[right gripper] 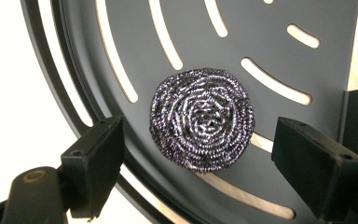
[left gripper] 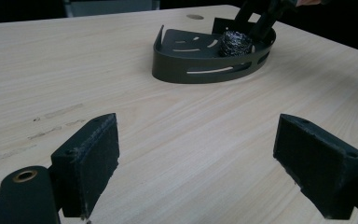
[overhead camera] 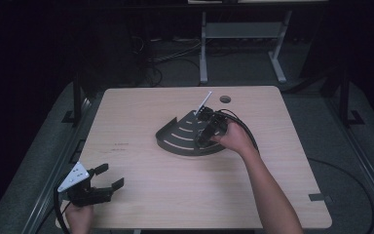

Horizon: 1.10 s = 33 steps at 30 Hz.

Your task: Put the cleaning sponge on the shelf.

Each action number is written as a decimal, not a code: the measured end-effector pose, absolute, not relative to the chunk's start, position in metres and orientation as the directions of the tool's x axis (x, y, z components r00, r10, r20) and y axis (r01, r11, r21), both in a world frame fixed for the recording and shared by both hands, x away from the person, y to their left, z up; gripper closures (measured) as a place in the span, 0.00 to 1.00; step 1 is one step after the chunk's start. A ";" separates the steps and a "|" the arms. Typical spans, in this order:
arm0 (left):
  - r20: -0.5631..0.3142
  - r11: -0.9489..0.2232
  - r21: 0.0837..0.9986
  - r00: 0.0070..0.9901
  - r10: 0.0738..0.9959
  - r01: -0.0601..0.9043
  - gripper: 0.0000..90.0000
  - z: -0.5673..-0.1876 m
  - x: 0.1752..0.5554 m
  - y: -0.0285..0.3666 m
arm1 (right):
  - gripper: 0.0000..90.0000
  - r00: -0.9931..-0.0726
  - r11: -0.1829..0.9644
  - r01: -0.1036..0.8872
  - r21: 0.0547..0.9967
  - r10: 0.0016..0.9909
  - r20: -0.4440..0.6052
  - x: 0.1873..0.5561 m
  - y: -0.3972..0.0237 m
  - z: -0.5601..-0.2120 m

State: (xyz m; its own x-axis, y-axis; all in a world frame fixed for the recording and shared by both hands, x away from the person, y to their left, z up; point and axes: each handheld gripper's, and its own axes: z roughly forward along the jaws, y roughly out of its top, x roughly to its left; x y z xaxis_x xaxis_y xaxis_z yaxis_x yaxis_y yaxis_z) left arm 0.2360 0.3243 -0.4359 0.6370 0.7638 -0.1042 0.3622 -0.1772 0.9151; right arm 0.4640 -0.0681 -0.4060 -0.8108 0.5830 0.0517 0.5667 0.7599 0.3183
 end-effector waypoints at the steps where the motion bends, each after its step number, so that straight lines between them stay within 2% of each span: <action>1: -0.102 -0.181 0.914 0.638 0.763 0.363 0.15 -0.436 0.236 0.324 | 0.19 -0.811 0.760 0.567 0.318 0.583 0.052 0.464 -0.068 -0.406; 33: -0.102 -0.185 0.913 0.643 0.759 0.364 0.15 -0.436 0.236 0.321 | 0.19 -0.830 0.775 0.530 0.343 0.558 0.022 0.436 -0.081 -0.386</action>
